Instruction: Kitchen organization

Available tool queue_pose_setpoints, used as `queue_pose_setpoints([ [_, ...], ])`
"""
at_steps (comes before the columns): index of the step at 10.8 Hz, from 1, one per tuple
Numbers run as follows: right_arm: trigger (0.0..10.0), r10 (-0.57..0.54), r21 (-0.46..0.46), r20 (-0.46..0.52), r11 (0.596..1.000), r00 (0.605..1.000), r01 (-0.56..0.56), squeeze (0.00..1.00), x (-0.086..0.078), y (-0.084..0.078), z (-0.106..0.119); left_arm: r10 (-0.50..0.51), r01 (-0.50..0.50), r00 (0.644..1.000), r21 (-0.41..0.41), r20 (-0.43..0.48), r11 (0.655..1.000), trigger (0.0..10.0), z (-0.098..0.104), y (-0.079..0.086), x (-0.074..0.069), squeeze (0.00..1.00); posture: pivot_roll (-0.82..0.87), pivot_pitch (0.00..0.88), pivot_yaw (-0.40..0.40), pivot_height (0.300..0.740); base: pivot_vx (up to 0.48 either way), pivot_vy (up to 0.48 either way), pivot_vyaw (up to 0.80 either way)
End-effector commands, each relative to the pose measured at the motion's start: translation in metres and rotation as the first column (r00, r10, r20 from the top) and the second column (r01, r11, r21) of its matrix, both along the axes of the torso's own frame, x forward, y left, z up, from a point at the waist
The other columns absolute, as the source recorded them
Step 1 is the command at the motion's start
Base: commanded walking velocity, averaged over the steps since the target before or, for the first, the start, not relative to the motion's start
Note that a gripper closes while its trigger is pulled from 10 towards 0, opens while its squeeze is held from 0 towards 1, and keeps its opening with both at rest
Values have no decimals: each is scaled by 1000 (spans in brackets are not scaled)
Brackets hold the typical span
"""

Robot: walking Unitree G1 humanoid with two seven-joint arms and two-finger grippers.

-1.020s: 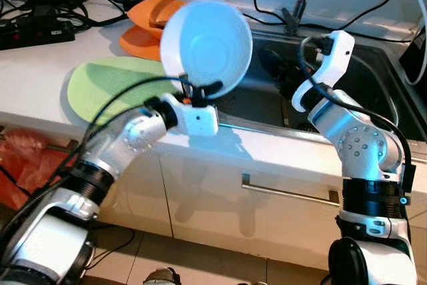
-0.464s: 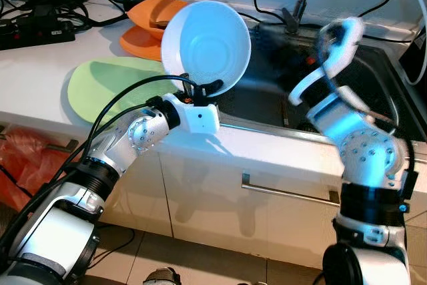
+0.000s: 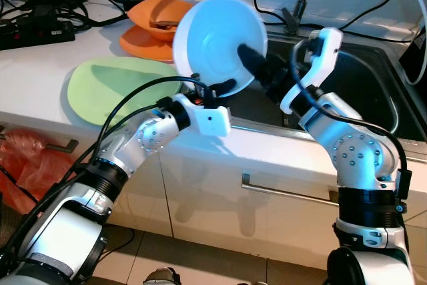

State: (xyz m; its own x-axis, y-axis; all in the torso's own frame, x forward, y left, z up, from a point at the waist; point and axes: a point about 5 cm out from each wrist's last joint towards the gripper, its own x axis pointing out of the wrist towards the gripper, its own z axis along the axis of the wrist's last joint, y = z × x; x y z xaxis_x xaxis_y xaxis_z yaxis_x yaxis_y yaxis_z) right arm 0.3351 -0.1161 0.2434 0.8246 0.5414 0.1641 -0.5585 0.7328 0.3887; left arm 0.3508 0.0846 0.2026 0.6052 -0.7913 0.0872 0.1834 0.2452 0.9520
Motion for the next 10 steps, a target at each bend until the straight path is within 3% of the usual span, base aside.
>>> queue_pose_setpoints([
  [1, 10000, -30, -38, 21, 999, 999, 31, 0, 4, 0, 4, -43, 45, 997, -26, 62, 999, 510, 12, -9, -4, 0, 64, 68, -47, 740, 0, 0, 0],
  [4, 10000, -119, -67, 42, 990, 992, 121, 0, 11, -3, 6, -52, 55, 996, -38, 67, 998, 667, 13, -10, -6, 0, 66, 70, -47, 740, 0, 0, 0],
  [5, 627, -209, -85, 27, 974, 978, 211, 0, 22, -9, 9, -64, 66, 996, -26, 62, 997, 706, 8, -12, -9, 0, 68, 70, -47, 740, 0, 0, 0],
  [6, 0, -236, -101, 5, 967, 972, 235, 0, 25, -10, 10, -64, 66, 996, -20, 58, 998, 784, 7, -12, -9, 0, 70, 71, -47, 740, 0, 0, 0],
  [10, 0, -241, -197, -61, 954, 968, 225, 0, 25, 2, 22, -52, 52, 997, 4, 58, 999, 1255, 2, -10, -9, 0, 60, 76, -52, 740, 0, 0, 0],
])
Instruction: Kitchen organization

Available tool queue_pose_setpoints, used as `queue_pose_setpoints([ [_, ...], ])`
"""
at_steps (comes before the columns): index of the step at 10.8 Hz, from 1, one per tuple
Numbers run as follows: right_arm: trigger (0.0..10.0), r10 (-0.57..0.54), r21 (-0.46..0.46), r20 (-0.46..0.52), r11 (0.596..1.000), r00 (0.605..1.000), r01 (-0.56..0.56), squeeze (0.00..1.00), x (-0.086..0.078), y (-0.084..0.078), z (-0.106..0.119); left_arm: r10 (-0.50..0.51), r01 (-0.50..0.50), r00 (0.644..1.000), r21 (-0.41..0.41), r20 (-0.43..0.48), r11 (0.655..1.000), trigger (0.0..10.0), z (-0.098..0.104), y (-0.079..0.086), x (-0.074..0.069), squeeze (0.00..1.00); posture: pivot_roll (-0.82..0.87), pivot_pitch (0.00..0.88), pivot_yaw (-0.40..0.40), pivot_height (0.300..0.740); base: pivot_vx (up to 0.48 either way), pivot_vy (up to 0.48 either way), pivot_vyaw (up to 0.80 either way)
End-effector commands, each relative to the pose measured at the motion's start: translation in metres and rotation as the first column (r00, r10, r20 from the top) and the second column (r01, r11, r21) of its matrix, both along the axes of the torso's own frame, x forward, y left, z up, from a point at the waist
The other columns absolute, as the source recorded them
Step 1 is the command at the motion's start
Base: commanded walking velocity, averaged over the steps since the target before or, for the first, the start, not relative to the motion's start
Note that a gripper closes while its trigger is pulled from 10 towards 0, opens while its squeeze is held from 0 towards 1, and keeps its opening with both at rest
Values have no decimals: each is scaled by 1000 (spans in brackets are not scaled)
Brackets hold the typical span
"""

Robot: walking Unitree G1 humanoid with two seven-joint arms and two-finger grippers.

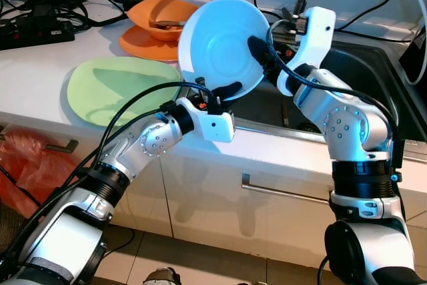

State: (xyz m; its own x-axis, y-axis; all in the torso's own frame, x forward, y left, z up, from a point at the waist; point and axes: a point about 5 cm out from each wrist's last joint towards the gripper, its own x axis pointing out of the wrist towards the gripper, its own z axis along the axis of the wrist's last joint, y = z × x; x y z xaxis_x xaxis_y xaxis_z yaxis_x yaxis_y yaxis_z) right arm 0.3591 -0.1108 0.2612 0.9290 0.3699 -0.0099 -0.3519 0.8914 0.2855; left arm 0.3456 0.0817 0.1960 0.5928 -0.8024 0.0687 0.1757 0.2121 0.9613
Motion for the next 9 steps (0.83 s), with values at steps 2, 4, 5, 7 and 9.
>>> queue_pose_setpoints([
  [2, 0, -3, -18, -37, 1000, 999, 3, 0, -2, -4, 3, -14, 15, 999, -15, 51, 1000, 1686, 9, -4, 0, 0, 59, 77, -54, 740, 0, 0, 0],
  [4, 0, 17, -25, -76, 999, 997, -19, 0, -5, -7, -1, 9, -10, 999, 14, 53, 1000, 1765, 7, 1, 3, 0, 58, 75, -53, 740, 0, 0, 0],
  [5, 0, 10, -47, -86, 999, 996, -14, 0, -6, -13, -1, 19, -21, 998, 24, 54, 999, 1961, 6, 3, 4, 0, 56, 74, -53, 740, 0, 0, 0],
  [7, 0, -1, -54, -89, 999, 996, -4, 0, -6, -18, -1, 32, -34, 998, 35, 56, 999, 2510, 6, 5, 6, 0, 53, 68, -54, 740, 0, 0, 0],
  [9, 0, 5, -54, -95, 999, 995, -10, 0, -7, -17, -2, 36, -39, 998, 42, 58, 998, 2627, 5, 5, 7, 0, 54, 68, -56, 740, 0, 0, 0],
])
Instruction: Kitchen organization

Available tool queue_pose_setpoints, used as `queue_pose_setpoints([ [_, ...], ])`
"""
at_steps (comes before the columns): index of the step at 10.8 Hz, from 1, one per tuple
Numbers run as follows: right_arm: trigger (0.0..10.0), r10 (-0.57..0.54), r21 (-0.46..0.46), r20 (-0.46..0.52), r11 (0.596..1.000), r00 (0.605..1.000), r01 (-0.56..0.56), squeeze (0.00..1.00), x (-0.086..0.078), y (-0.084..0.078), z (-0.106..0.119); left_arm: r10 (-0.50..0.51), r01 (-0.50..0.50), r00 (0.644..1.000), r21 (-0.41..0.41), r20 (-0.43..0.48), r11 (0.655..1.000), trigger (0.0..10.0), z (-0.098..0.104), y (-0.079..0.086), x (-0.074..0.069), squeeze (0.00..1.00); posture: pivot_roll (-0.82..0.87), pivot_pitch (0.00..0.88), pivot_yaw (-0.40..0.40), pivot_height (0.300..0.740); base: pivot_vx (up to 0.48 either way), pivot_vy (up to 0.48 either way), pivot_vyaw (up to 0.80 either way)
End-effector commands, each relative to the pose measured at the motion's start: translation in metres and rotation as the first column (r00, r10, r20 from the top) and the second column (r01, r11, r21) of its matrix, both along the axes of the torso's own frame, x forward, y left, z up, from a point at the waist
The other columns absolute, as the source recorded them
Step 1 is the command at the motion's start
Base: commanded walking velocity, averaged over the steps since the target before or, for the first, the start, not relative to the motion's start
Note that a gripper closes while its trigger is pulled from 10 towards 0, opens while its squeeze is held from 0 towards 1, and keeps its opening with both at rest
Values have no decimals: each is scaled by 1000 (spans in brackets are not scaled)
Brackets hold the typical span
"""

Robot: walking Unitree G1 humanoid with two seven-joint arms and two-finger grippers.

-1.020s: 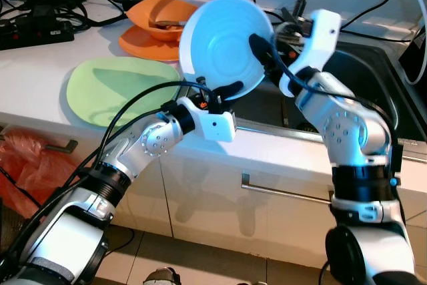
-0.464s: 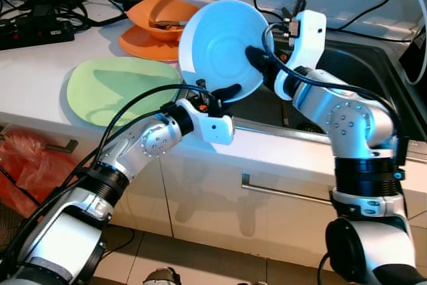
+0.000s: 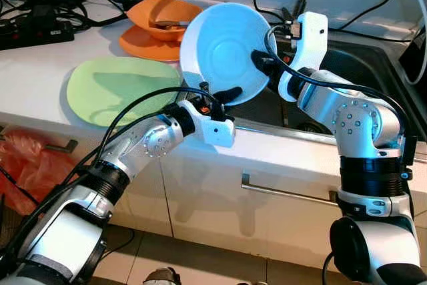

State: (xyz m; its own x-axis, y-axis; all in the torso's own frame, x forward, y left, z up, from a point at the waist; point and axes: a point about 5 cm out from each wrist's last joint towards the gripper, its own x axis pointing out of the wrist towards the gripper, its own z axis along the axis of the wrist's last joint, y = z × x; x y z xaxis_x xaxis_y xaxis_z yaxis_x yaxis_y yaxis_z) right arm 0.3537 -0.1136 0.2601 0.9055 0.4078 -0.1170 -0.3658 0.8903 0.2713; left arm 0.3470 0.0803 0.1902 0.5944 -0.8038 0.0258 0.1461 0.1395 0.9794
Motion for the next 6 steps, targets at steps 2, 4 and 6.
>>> queue_pose_setpoints([
  [2, 0, -25, 1, 0, 1000, 1000, 25, 0, -3, -13, 0, 43, -42, 998, -27, 39, 999, 3451, 11, 9, 7, 0, 56, 66, -55, 740, 0, 0, 0],
  [4, 0, -20, 6, 0, 1000, 1000, 20, 0, -4, -13, -1, 51, -48, 997, -44, 52, 998, 7255, 14, 10, 8, 0, 54, 67, -55, 740, 0, 0, 0],
  [6, 0, -22, 13, -2, 1000, 1000, 22, 0, -4, -12, -2, 18, -14, 999, -125, 34, 992, 10000, 20, 6, 5, 1000, 51, 70, -55, 740, 0, 0, 0],
])
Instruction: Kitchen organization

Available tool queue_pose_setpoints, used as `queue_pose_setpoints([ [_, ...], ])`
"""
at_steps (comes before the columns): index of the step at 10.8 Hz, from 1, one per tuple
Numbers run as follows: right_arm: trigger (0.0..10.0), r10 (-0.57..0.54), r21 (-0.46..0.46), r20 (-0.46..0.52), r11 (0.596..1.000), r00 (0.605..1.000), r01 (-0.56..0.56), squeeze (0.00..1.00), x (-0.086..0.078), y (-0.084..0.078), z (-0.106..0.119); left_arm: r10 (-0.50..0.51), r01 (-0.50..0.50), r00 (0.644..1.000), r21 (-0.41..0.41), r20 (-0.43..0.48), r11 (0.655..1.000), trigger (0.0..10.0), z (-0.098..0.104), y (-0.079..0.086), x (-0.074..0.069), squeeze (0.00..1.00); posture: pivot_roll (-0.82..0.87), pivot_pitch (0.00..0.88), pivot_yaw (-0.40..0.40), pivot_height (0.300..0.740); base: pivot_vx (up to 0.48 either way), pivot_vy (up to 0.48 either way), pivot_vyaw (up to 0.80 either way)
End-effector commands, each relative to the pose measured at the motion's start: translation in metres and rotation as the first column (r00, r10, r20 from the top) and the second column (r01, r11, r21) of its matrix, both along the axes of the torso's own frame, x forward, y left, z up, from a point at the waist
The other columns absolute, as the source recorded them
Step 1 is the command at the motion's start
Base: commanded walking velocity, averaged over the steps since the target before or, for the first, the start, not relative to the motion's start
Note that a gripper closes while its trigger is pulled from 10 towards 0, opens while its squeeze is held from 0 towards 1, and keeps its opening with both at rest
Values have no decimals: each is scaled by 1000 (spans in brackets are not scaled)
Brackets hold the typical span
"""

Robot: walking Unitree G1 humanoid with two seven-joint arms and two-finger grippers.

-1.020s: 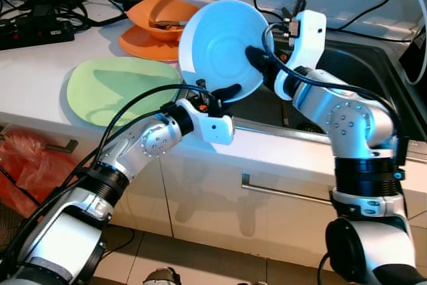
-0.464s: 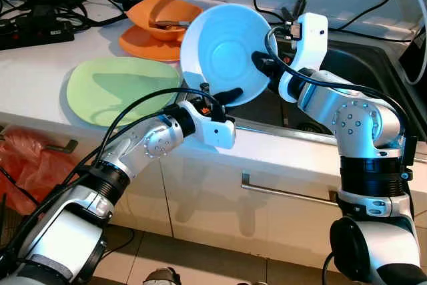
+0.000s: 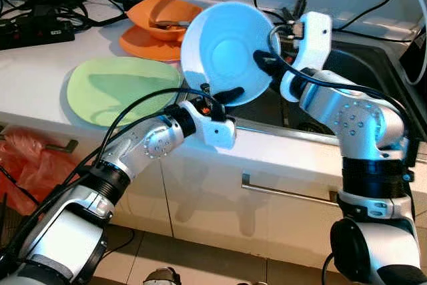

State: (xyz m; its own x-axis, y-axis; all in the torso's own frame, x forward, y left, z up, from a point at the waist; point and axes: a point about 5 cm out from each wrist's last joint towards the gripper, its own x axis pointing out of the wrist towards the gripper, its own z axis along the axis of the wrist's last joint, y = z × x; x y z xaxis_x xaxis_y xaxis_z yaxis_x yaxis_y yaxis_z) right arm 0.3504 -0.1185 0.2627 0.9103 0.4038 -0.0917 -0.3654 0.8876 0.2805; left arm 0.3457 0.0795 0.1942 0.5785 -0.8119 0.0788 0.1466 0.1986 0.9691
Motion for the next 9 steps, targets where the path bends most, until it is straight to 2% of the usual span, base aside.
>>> queue_pose_setpoints([
  [1, 0, -14, -3, -24, 1000, 1000, 14, 0, -1, -7, -5, 22, -20, 1000, -80, 21, 997, 10000, 16, 5, 5, 1000, 51, 72, -55, 740, 0, 0, 0],
  [4, 0, -54, 19, -32, 998, 998, 55, 0, 2, -9, -11, -92, 101, 994, -200, 57, 975, 10000, 29, -8, -9, 1000, 52, 76, -56, 740, 0, 0, 0],
  [6, 0, -134, 28, -35, 990, 990, 135, 0, 10, -19, -20, -192, 202, 979, -308, 61, 930, 10000, 40, -16, -23, 1000, 59, 80, -58, 740, 0, 0, 0],
  [9, 0, -257, -38, -43, 966, 965, 255, 0, 24, -38, -41, -244, 235, 969, -390, 29, 890, 10000, 46, -15, -33, 1000, 74, 89, -56, 740, 0, 0, 0],
])
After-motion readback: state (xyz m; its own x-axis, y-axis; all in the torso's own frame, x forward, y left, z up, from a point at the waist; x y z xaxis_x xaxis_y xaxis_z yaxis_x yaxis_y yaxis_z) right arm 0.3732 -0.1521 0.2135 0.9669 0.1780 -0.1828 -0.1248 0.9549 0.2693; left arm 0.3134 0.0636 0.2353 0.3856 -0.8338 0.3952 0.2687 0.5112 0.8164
